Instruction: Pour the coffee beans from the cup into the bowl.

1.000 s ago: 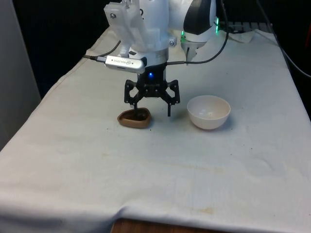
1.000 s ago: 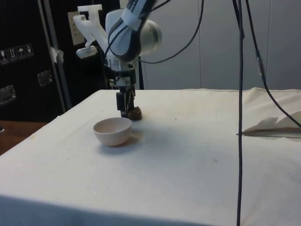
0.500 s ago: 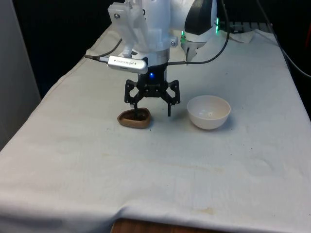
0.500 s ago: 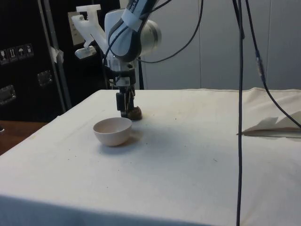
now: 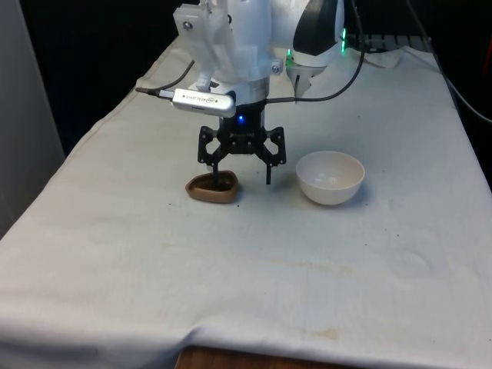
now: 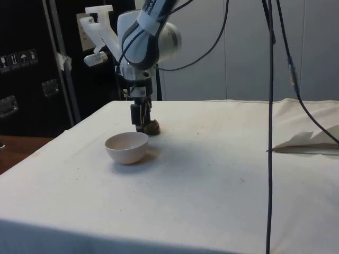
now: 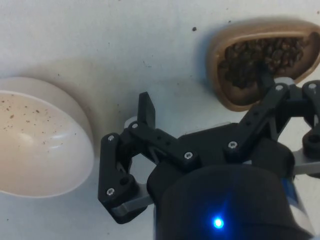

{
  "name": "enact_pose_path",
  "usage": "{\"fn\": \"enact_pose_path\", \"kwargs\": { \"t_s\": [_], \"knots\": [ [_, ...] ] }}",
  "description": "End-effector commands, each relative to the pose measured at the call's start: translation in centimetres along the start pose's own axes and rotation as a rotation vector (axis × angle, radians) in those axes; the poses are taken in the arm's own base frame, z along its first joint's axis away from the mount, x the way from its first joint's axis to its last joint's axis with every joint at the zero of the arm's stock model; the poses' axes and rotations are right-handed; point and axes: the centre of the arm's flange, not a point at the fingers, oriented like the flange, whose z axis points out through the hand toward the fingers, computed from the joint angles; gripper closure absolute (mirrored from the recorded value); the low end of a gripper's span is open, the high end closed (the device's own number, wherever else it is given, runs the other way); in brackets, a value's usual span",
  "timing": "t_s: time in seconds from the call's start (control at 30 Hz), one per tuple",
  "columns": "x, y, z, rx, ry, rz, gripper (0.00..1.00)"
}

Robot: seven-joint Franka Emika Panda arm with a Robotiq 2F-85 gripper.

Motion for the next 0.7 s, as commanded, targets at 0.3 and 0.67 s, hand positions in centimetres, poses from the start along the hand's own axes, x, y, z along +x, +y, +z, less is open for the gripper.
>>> {"fn": "enact_pose_path", "kwargs": {
  "t_s": [0.3,0.67],
  "knots": [
    [0.04,-0.14,0.02,-0.007,0.0,-0.001,0.28],
    [0.05,-0.13,0.01,-0.007,0.001,0.0,0.97]
  ]
}}
